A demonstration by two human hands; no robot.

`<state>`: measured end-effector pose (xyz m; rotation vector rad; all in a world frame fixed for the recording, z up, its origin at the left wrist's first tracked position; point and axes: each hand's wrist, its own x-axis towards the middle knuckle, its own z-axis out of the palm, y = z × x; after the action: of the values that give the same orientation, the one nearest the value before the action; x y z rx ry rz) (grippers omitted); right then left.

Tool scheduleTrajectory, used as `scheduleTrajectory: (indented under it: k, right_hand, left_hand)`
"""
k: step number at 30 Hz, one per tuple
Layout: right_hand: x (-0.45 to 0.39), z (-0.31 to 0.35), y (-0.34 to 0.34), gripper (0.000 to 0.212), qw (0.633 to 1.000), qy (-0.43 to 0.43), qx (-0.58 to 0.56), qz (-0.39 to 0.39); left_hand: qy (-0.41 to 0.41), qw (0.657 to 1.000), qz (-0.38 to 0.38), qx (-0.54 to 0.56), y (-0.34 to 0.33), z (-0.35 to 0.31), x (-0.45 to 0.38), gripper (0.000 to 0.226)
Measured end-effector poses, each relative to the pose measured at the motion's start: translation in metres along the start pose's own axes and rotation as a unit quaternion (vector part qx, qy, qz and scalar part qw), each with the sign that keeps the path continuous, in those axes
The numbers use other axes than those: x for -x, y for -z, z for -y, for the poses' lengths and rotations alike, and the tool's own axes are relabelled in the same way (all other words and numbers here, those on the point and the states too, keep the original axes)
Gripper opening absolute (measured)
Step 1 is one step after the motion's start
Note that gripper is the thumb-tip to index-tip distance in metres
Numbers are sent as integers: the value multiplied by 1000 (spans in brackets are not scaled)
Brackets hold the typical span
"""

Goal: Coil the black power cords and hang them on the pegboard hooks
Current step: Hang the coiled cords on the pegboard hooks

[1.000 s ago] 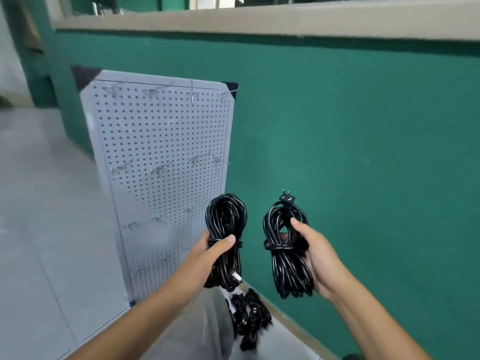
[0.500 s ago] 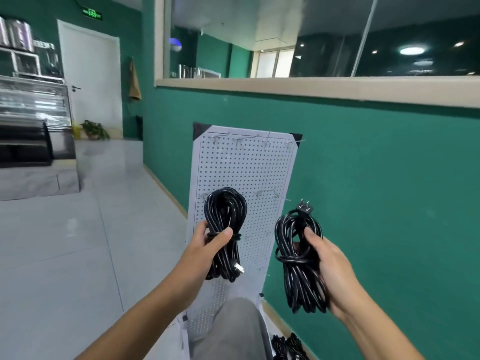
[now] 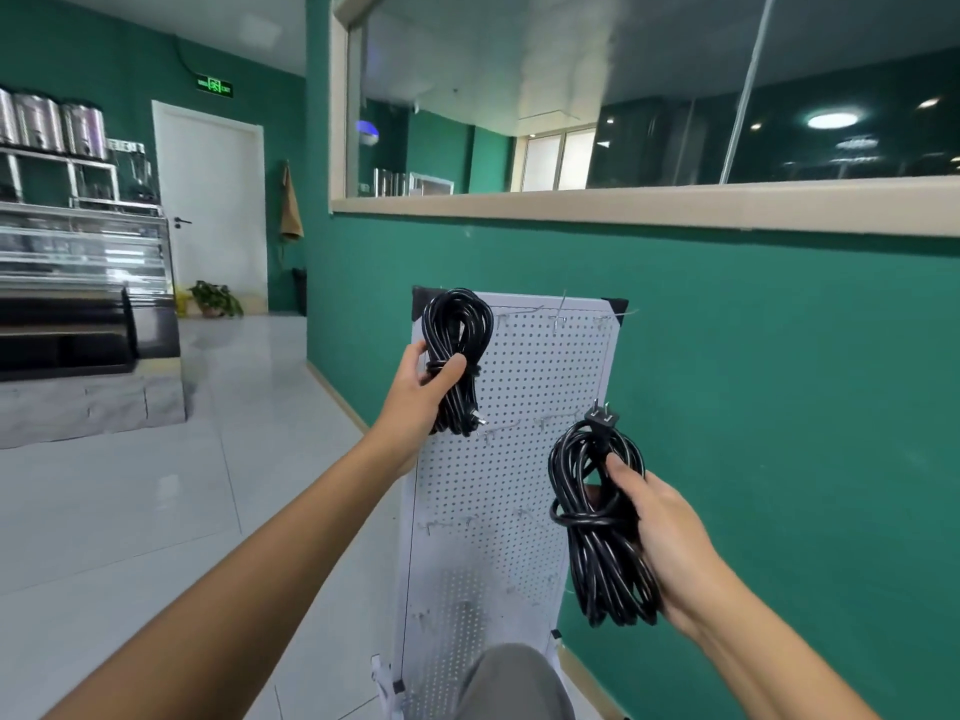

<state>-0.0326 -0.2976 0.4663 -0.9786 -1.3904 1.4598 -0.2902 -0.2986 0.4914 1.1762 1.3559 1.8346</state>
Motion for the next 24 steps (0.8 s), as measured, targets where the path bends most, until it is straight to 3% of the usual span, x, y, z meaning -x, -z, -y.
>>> scheduleTrajectory:
  k: [4,9,24]
  right_hand:
    - [-5,-2,-3,32,1000,-4,19,2]
    - [-12,-7,-4,31,1000,-16,22,-1]
    - [-20,-7,-2,29,1000,-21,-12,-9]
  left_hand:
    - [-21,999,-6,-28,-2,-3,-25,46]
    - [-68,994,-33,-75,-12,-5,-48,67]
    - [-67,993,-58,-72,-29,3,-75,70]
